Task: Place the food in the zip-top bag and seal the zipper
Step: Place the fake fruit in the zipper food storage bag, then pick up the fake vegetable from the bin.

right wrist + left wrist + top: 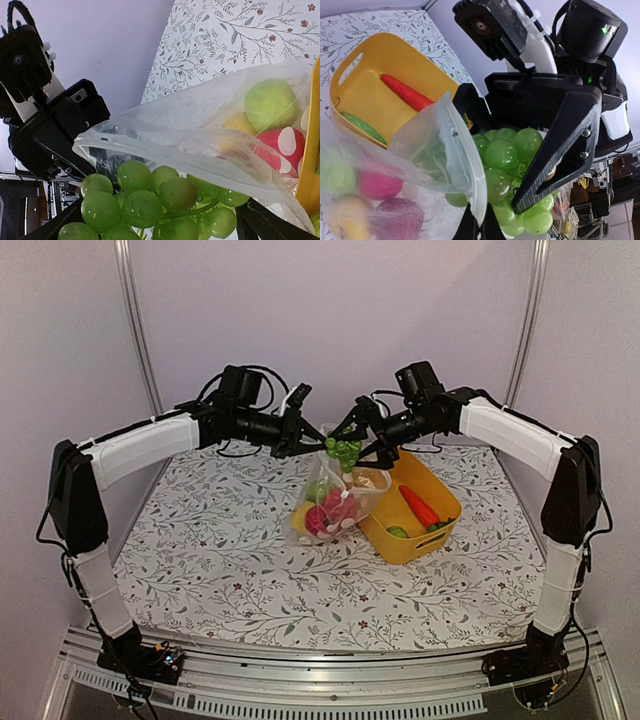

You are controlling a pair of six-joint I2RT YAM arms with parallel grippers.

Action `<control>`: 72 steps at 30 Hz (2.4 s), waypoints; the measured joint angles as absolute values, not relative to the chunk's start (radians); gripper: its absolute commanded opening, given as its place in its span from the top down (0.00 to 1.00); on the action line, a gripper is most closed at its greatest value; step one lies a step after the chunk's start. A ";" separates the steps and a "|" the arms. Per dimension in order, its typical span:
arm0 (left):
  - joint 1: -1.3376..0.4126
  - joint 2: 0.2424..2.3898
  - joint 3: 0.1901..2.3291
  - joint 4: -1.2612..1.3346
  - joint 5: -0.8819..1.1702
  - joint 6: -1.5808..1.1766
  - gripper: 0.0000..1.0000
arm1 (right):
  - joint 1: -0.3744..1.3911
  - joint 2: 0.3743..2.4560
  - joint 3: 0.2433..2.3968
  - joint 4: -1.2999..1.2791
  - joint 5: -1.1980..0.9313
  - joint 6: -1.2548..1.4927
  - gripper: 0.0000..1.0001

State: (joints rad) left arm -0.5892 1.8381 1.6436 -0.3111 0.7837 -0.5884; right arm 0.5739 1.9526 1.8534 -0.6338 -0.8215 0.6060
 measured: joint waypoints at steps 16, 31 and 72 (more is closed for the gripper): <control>-0.570 1.815 1.565 -0.240 0.826 -0.705 1.00 | 0.562 1.983 1.837 -0.667 -0.664 0.639 0.05; -0.550 1.817 1.646 -0.447 0.706 -0.657 1.00 | 0.560 1.966 1.886 -0.653 -0.663 0.644 0.01; -0.532 1.885 1.733 -0.793 0.538 -0.543 1.00 | 0.465 2.145 1.762 -1.045 0.101 0.209 0.37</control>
State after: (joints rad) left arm -0.5316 1.8854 1.7329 -0.7933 0.5381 -0.5430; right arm 0.4648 2.1452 1.7622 -1.0447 0.1005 0.2092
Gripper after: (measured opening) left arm 0.006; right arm 0.674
